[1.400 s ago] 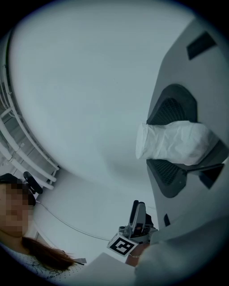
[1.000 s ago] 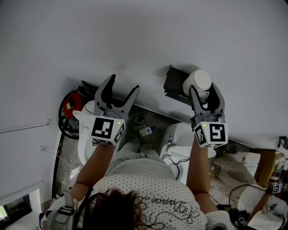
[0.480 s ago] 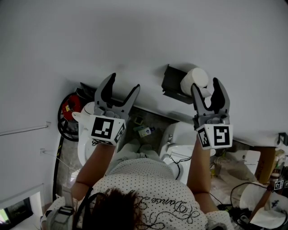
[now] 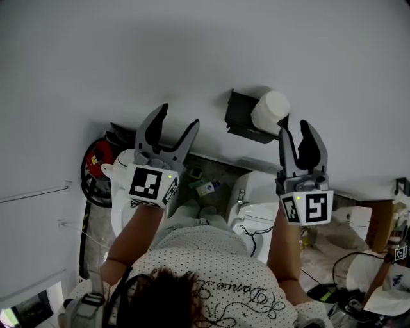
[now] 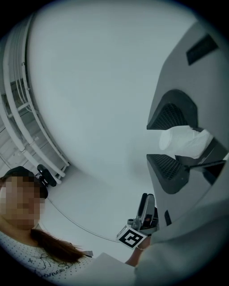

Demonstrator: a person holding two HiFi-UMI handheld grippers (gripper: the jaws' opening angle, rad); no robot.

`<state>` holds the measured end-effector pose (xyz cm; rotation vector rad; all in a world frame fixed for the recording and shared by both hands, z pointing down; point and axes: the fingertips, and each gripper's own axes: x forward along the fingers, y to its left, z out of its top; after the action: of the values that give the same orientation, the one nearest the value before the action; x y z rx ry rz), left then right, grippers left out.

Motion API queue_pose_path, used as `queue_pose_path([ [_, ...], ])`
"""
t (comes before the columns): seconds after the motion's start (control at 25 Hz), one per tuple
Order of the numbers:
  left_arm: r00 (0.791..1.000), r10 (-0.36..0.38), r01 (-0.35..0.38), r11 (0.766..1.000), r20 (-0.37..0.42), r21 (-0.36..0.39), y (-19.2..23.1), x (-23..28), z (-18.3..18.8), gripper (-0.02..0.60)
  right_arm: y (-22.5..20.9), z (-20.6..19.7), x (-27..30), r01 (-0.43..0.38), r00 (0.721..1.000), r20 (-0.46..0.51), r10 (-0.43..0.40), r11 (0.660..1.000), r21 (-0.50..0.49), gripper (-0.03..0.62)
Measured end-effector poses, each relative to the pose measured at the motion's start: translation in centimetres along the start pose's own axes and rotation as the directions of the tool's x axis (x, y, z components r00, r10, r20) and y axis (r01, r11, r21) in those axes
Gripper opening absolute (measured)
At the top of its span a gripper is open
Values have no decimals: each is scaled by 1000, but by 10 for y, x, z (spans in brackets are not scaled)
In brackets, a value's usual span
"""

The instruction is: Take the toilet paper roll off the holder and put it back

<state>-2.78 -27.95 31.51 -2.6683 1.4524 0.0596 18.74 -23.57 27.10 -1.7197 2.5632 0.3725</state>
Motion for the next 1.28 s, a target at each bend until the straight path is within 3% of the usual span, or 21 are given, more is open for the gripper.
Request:
queue_pose_path([
  [0.28,998,-57,57,998,3,-8,-13,-1,-2,144,8,-24,-24,9,999,-53,-6,999,53,19],
  [0.56,995,-100,100,995,-23,-21,-22,-5,-10,5,16,-29,-34,23,996,-84,-15,996,85,11],
  [1.04,993,-116,115,993,-28,-34,-25,-5,-15,5,17,-34,-37,45,992,-123,-37,997,63,10],
  [1.28,992,-120,119,992,-22,-38,-29,-5,-12,5,17,-37,-38,21,988,-154,-10,997,70,11],
])
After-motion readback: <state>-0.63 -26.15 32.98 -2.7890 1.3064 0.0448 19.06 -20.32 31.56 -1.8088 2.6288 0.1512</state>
